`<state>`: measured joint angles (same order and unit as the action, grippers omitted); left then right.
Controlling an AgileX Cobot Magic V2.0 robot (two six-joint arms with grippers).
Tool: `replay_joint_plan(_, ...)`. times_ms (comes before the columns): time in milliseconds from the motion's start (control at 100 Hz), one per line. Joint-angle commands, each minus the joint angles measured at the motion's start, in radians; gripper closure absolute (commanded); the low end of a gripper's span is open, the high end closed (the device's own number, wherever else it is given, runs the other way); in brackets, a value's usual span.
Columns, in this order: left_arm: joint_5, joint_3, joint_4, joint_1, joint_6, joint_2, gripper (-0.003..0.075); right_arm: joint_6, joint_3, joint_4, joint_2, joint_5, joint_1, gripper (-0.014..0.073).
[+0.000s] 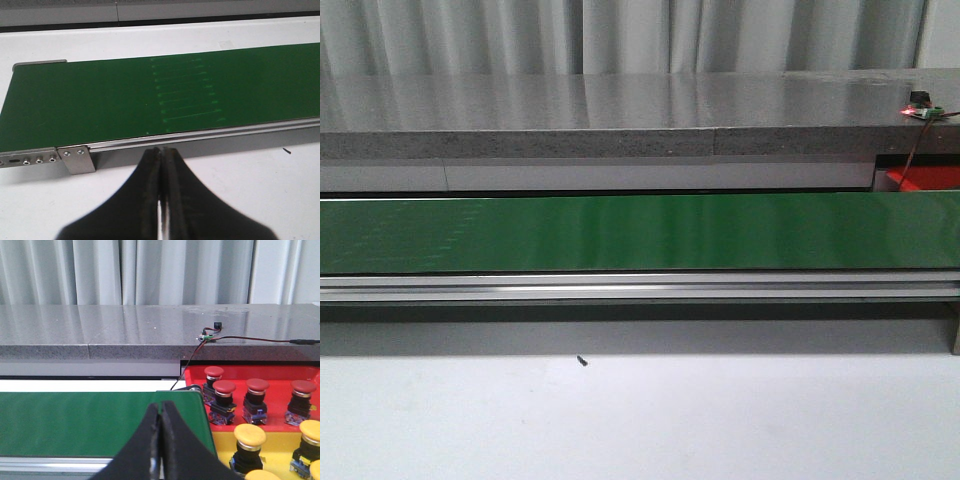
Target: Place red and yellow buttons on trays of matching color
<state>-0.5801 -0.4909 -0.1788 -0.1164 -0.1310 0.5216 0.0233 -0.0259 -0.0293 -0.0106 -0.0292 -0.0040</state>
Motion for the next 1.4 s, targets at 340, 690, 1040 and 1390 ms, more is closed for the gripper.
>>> replay_joint_plan(340,0.076,-0.029,-0.014,0.000,0.000,0.003,0.0740,0.003,0.015,0.029,-0.018,-0.069,-0.008,0.0716)
replay_joint_plan(690,0.076,-0.029,-0.014,0.000,0.000,0.003,0.0740,0.003,0.015,0.029,-0.018,-0.069,-0.008,0.0716)
replay_joint_plan(1040,0.076,-0.029,-0.014,0.000,0.000,0.003,0.0740,0.003,0.015,0.029,-0.018,-0.069,-0.008,0.0716)
replay_joint_plan(1390,0.247,0.029,0.159,0.000,0.176,-0.096,0.0740,0.003,0.015,0.029,-0.018,-0.069,-0.008,0.0716)
